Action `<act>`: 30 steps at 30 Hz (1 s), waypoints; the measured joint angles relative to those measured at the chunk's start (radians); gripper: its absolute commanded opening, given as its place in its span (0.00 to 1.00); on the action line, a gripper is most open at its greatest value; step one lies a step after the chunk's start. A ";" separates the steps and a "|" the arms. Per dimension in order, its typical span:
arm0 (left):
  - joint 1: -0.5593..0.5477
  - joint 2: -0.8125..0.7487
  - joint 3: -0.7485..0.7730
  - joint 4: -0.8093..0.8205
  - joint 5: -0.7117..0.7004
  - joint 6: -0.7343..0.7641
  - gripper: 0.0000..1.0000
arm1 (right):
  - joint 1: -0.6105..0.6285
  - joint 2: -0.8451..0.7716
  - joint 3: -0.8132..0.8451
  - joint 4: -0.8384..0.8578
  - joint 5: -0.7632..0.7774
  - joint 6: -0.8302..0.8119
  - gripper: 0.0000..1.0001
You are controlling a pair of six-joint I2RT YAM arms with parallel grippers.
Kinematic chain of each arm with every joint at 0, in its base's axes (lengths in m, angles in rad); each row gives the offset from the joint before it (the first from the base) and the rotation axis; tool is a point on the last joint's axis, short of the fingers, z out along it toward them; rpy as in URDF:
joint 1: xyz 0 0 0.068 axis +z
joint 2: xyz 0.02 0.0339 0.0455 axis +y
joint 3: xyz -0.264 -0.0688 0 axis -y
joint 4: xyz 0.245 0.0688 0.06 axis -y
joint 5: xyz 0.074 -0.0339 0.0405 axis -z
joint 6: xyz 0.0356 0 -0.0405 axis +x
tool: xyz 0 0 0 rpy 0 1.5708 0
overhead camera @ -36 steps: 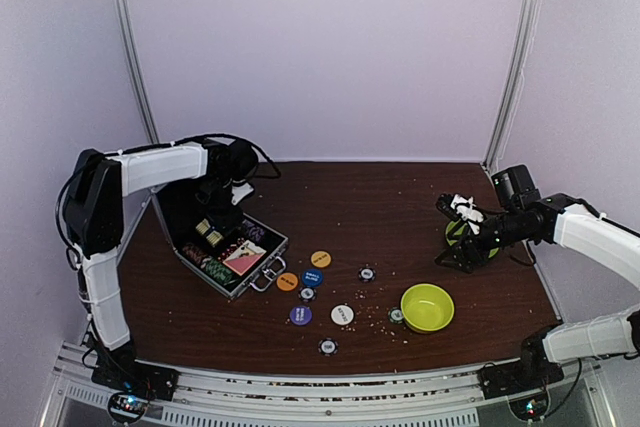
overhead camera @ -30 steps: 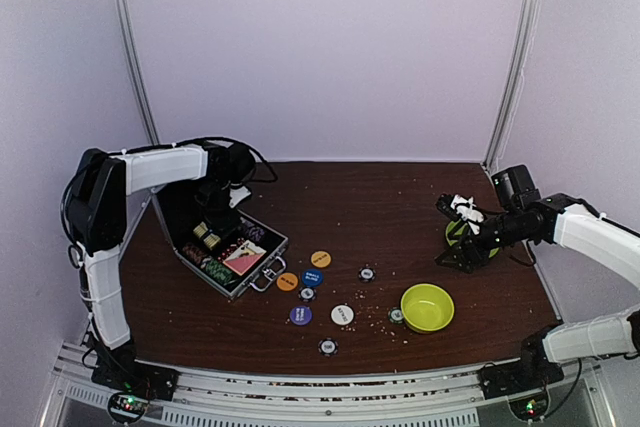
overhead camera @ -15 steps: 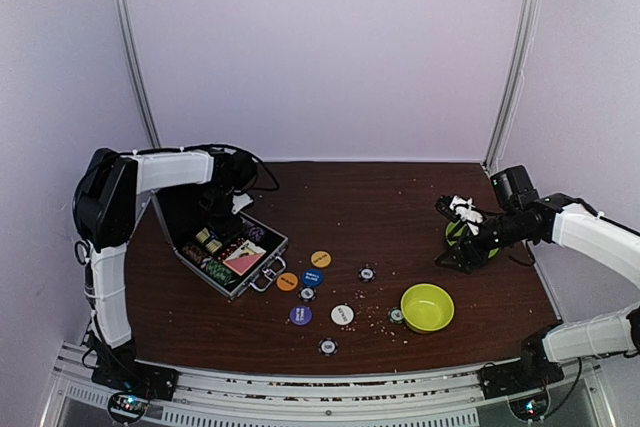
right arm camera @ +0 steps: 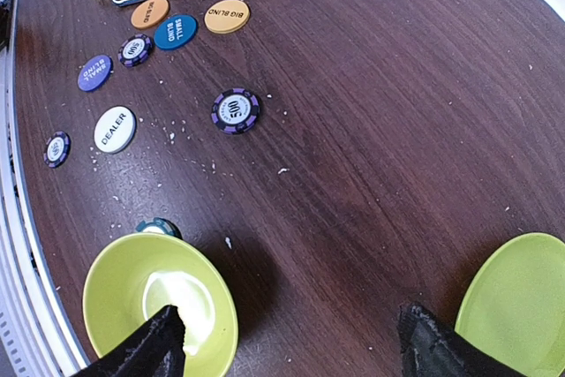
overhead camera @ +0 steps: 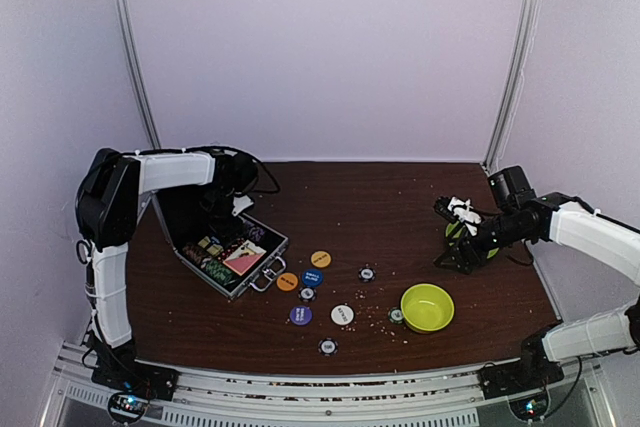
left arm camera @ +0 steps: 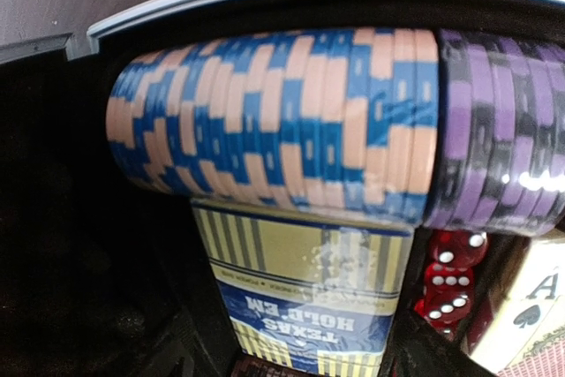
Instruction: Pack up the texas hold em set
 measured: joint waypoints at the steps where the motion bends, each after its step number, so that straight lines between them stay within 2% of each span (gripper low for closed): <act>1: 0.000 0.000 0.001 -0.002 -0.003 0.002 0.79 | 0.000 0.000 0.000 0.000 0.000 0.000 0.84; 5: 0.000 -0.002 0.012 -0.018 -0.023 0.003 0.78 | 0.000 0.001 0.000 0.000 0.002 0.000 0.84; 14: 0.004 -0.075 0.024 -0.062 -0.051 0.001 0.69 | 0.003 0.004 0.000 0.000 0.002 -0.001 0.84; 18: 0.004 -0.121 0.024 -0.069 -0.006 -0.005 0.64 | 0.004 0.006 0.002 -0.002 0.002 -0.001 0.84; 23: -0.005 -0.162 -0.009 -0.063 0.069 -0.008 0.63 | 0.004 0.006 0.002 -0.006 0.002 -0.004 0.84; 27: -0.047 -0.175 -0.019 -0.060 0.110 -0.022 0.64 | 0.004 0.006 0.002 -0.009 0.003 -0.005 0.84; 30: -0.133 -0.187 -0.013 -0.057 0.138 -0.041 0.65 | 0.004 0.006 0.002 -0.011 0.003 -0.008 0.84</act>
